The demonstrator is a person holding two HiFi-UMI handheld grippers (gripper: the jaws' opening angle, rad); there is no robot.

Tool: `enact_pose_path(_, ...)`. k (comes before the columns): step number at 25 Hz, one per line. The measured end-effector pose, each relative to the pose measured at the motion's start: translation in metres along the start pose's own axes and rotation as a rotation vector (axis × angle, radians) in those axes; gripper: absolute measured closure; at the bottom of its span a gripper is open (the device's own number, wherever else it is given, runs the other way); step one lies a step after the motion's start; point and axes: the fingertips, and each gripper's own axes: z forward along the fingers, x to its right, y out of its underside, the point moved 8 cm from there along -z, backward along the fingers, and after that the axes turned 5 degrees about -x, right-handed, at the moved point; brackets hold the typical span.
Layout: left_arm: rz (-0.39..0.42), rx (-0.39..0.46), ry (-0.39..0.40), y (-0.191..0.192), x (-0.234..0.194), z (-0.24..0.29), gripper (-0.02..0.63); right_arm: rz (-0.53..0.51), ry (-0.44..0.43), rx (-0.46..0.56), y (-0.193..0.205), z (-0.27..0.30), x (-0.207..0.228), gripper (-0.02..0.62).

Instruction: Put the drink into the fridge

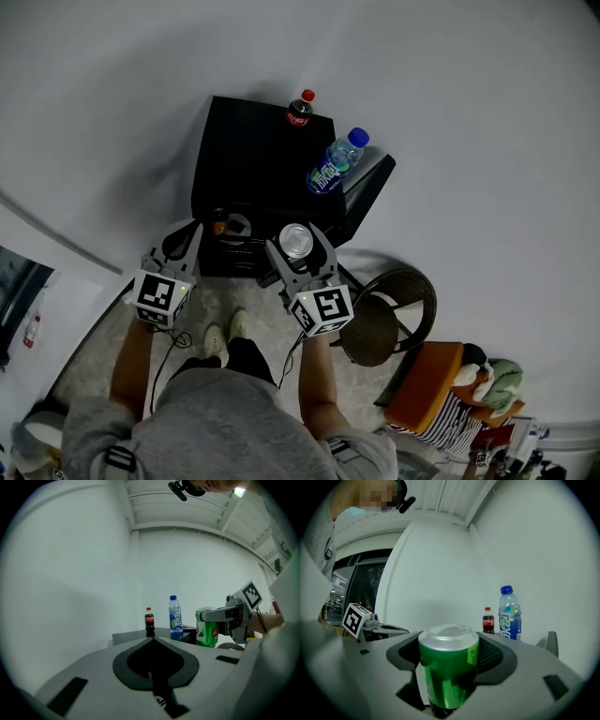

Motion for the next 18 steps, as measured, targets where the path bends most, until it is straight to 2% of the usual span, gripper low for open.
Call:
enact_pose_path(6, -0.022, -0.032, 0.018, 0.023, 0.010, 0.012, 0.601, 0.006, -0.026, -0.018, 0.034, 0.004, 0.005, 0.259)
enact_pose_path(18, -0.087, -0.100, -0.059, 0.086, 0.017, 0.035, 0.603, -0.005, -0.151, -0.026, 0.119, 0.041, 0.027, 0.259)
